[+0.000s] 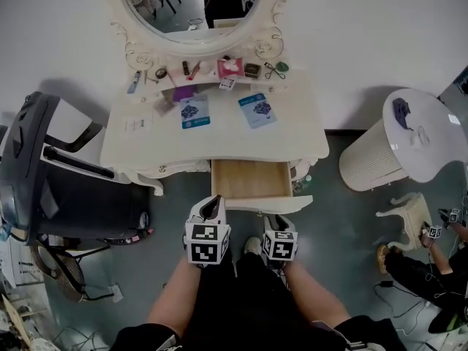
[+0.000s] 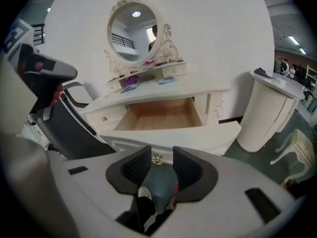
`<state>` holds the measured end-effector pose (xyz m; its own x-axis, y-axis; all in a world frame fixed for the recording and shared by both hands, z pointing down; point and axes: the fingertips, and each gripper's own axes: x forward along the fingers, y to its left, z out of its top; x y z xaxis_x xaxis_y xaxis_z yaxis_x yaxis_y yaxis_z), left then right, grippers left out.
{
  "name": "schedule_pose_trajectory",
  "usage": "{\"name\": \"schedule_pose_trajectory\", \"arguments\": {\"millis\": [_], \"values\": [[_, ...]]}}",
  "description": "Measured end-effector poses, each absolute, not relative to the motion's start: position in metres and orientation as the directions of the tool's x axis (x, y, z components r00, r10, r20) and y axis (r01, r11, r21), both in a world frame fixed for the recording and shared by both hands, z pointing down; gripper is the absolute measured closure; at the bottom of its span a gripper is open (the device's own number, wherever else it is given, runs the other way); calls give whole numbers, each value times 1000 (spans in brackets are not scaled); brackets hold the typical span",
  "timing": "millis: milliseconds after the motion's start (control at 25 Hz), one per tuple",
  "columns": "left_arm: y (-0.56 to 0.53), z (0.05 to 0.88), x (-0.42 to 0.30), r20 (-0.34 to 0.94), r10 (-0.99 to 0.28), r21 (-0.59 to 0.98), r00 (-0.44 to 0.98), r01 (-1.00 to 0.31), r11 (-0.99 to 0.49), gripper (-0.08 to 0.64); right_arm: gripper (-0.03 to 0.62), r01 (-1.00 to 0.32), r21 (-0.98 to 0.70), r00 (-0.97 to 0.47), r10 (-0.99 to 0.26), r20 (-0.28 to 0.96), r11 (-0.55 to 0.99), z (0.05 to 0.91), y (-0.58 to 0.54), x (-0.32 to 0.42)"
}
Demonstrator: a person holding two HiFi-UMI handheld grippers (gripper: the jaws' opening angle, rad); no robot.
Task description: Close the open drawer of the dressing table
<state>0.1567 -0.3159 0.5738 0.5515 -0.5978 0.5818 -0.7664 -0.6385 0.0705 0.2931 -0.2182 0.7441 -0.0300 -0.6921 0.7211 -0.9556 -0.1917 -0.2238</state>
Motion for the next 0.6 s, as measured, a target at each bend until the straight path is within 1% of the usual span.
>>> {"name": "schedule_pose_trajectory", "arguments": {"millis": [80, 280, 440, 600], "values": [[-321, 577, 153, 588, -596, 78, 547, -772, -631, 565, 454, -945, -240, -38, -650, 759, -224, 768, -222, 290], [-325, 577, 141, 590, -612, 83, 527, -794, -603, 565, 449, -934, -252, -75, -551, 831, -253, 804, -219, 277], [-326, 584, 127, 606, -619, 97, 500, -818, -567, 565, 449, -938, -264, -112, -523, 845, -225, 815, -224, 266], [-329, 582, 116, 602, -632, 118, 488, -837, -534, 565, 452, -945, -225, -75, -511, 856, -237, 815, -238, 270]]}}
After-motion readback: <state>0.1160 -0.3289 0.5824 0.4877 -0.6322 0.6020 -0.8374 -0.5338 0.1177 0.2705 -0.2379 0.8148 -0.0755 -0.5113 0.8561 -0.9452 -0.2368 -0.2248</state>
